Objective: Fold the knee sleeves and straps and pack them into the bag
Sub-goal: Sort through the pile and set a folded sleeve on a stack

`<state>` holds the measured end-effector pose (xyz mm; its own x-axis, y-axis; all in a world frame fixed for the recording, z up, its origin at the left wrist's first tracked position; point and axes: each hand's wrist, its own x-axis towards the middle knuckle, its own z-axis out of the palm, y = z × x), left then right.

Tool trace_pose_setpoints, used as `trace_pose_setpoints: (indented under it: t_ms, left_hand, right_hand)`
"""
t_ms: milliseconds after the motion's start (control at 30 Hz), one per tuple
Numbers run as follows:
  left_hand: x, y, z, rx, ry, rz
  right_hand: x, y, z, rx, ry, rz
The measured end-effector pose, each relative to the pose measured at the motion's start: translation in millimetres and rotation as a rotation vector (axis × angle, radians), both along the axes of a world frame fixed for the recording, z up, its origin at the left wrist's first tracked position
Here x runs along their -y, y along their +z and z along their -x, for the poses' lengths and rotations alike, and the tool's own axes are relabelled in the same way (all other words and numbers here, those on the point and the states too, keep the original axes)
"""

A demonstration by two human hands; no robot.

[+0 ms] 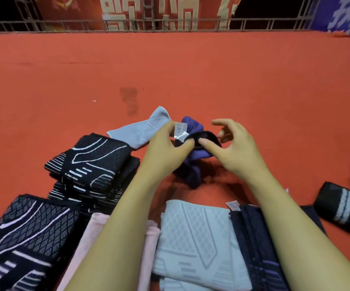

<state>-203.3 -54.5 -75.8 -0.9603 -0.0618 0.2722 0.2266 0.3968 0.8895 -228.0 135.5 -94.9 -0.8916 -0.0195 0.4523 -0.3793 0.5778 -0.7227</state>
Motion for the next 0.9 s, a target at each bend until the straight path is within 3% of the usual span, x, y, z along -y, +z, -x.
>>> trace_pose_setpoints:
  t_ms: [133, 267, 367, 433, 533, 633, 767, 900]
  left_hand:
    - [-6.5, 1.0, -5.8, -0.027, -0.067, -0.032]
    - [0.0, -5.4, -0.6, -0.204, 0.265, 0.209]
    - [3.0, 0.4, -0.3, -0.161, 0.170, 0.238]
    - [-3.6, 4.9, -3.6, 0.027, -0.031, -0.013]
    - [-15.5, 15.6, -9.7, 0.307, -0.259, -0.505]
    - [-15.1, 19.0, -10.1, 0.430, -0.334, -0.808]
    - [-15.5, 23.8, -14.7, 0.465, -0.384, -0.906]
    - [-18.6, 25.6, -17.9, 0.440, -0.413, -0.738]
  right_hand:
    - [-6.7, -4.5, 3.5, 0.242, 0.163, 0.103]
    - [5.0, 13.2, -7.6, 0.296, 0.341, 0.530]
    - [3.4, 19.3, -15.5, 0.513, 0.535, 0.815]
    - [3.0, 21.6, -18.3, 0.615, 0.645, 0.990]
    - [2.8, 21.3, -18.0, 0.664, 0.748, 0.999]
    - [3.5, 17.7, -14.9, 0.703, 0.746, 0.979]
    - [8.6, 15.3, -13.7, 0.666, 0.776, 0.826]
    - [2.6, 16.3, -8.1, 0.636, 0.574, 0.943]
